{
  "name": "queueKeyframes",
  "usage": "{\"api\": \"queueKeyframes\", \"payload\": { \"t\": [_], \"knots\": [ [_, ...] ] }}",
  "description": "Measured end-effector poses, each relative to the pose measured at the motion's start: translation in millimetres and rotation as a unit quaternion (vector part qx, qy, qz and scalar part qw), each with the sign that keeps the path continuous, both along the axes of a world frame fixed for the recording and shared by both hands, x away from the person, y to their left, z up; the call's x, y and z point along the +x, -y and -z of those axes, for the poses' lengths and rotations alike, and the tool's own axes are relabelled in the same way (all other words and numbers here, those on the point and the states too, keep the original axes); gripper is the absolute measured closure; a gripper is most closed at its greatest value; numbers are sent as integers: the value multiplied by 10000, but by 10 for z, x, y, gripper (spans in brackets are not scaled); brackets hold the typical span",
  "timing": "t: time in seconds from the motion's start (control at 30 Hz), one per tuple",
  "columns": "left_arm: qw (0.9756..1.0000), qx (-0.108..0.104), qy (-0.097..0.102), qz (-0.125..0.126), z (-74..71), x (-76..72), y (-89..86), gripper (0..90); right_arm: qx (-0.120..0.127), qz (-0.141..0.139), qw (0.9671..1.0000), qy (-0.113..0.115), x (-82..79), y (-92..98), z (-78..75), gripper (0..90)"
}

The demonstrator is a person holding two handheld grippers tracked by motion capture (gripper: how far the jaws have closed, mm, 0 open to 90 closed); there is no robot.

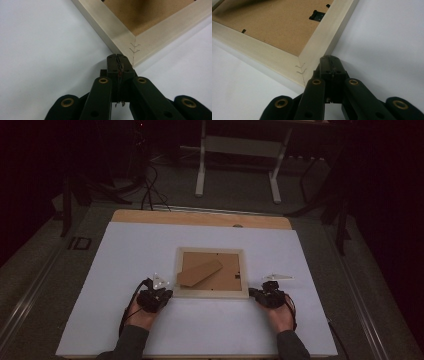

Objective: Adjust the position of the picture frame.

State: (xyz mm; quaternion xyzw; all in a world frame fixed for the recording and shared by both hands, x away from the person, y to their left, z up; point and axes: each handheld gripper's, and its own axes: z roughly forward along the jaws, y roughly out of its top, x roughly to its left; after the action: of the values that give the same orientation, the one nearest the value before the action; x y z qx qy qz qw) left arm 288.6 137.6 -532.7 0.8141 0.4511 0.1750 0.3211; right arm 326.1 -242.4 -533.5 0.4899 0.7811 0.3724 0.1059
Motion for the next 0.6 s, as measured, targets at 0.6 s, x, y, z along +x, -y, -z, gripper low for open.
{"api": "queueKeyframes", "payload": {
  "t": [0.6],
  "knots": [
    [9995,-201,228,-124,-61,-15,-57,840,53,168,9994,306,-36,136,-75,860]
  ]
}}
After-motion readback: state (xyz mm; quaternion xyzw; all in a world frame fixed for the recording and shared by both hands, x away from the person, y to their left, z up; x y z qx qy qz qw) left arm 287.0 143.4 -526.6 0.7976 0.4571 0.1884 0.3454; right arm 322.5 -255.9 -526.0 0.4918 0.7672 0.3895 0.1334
